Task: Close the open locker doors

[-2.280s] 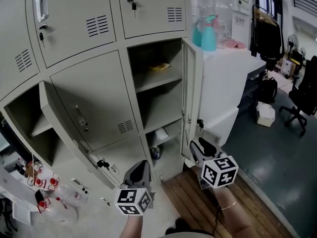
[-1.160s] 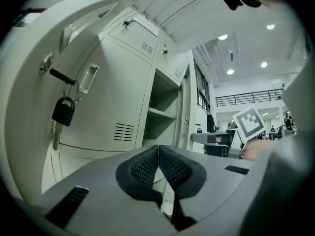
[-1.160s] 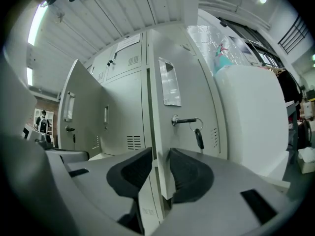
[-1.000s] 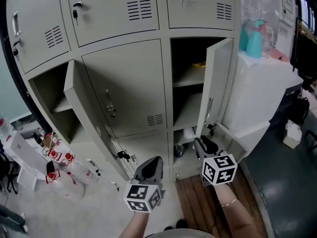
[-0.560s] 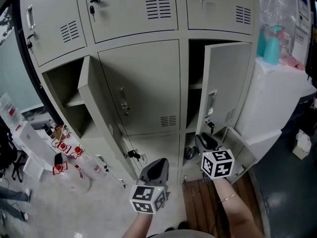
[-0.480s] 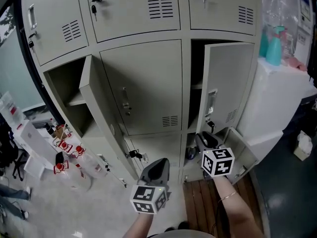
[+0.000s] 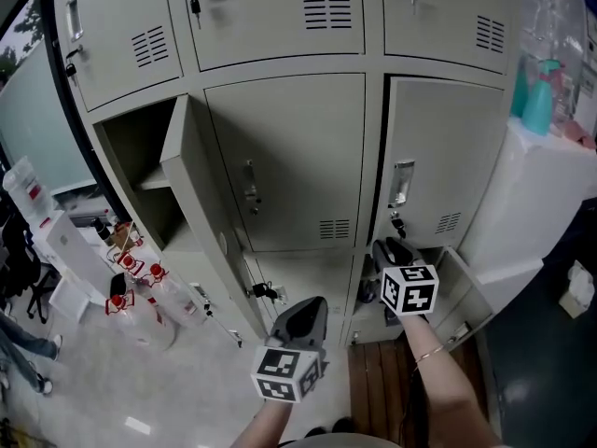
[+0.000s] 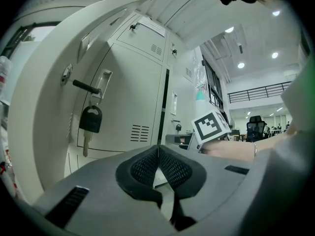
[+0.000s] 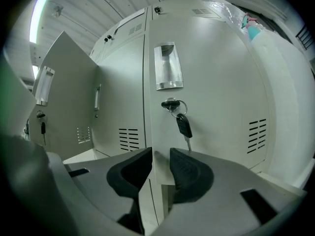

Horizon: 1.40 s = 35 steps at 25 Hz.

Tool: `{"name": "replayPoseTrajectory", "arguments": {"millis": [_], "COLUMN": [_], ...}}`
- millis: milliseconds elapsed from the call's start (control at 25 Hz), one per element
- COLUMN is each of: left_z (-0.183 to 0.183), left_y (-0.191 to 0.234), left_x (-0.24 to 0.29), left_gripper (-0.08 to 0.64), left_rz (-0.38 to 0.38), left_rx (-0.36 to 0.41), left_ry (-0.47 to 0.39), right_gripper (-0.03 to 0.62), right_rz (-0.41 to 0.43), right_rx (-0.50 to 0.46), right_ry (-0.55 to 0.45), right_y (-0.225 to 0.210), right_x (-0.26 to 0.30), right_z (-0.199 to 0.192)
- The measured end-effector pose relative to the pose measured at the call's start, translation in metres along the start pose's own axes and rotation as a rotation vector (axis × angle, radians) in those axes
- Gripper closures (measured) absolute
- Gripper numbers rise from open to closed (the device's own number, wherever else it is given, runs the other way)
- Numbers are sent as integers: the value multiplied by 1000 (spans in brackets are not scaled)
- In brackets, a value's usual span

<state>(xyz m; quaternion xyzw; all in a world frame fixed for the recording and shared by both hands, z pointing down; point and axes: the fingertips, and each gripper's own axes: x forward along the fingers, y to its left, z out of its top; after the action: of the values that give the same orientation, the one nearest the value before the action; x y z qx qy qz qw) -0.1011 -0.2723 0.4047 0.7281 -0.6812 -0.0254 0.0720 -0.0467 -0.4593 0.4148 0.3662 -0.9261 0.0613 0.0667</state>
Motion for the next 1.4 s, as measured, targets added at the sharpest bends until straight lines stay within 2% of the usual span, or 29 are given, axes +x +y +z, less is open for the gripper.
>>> {"name": "replayPoseTrajectory", "arguments": {"millis": [800,1040,1400], "left_z": [-6,-7,-13], "left_y": [9,2,-14], "left_x": [-3,-4,1], "left_gripper": [540,540,540], "left_rz": [18,-15,-80], "left_rx": [-12,-5,-4], "left_ry": [22,30,46], "right_gripper": [495,497,505], "right_rz": [-37,-33,-58], "right_rx": [-96,-77,-38], "right_ry": [92,62,18], "right_y": [-5,3,10], "right_x": [41,18,-57], "right_z": [-8,-2,-10]}}
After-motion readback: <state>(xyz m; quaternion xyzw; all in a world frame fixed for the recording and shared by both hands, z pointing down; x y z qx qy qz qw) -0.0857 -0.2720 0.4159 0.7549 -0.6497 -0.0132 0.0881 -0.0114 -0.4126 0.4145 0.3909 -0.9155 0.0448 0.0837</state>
